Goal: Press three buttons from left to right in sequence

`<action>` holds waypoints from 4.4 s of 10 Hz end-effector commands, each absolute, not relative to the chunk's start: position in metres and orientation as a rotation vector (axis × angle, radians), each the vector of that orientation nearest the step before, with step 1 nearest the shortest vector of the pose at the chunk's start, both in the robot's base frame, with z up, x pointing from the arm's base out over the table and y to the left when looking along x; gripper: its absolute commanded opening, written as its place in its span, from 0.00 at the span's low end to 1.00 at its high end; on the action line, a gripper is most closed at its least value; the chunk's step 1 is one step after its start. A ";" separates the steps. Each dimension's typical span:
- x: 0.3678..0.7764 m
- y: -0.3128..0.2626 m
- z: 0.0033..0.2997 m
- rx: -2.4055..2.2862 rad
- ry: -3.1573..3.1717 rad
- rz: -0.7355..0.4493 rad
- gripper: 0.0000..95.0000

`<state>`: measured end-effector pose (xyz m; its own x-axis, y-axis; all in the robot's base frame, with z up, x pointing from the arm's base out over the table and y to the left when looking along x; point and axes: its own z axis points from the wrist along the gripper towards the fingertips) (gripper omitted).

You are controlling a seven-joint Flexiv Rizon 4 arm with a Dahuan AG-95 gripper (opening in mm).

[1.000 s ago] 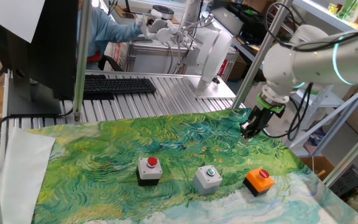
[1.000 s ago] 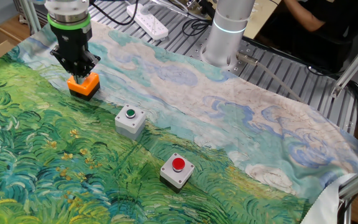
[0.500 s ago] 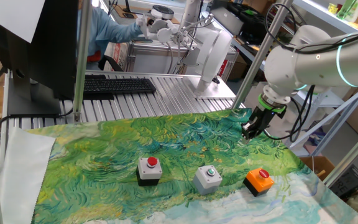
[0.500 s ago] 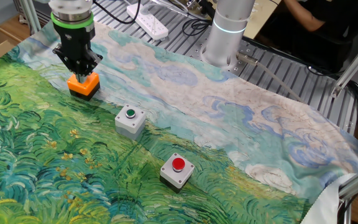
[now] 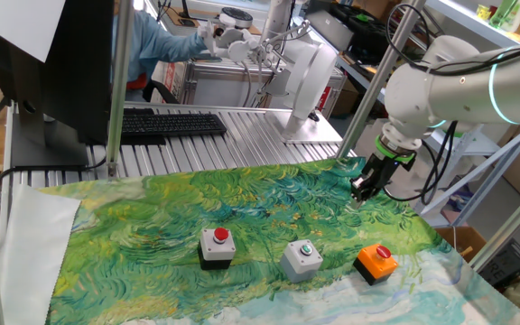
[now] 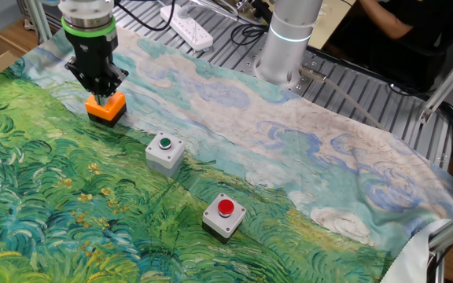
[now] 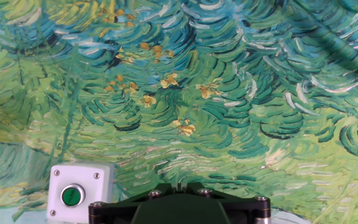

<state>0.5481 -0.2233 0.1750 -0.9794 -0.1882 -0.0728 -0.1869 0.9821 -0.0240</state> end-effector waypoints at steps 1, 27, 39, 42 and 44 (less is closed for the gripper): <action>0.550 -0.223 0.174 -0.279 3.055 -0.024 0.00; 0.550 -0.223 0.174 -0.143 3.059 -0.064 0.00; 0.549 -0.224 0.175 -0.140 3.059 -0.065 0.00; 0.543 -0.230 0.185 -0.124 3.065 -0.060 0.00; 0.539 -0.232 0.185 -0.108 3.065 -0.064 0.00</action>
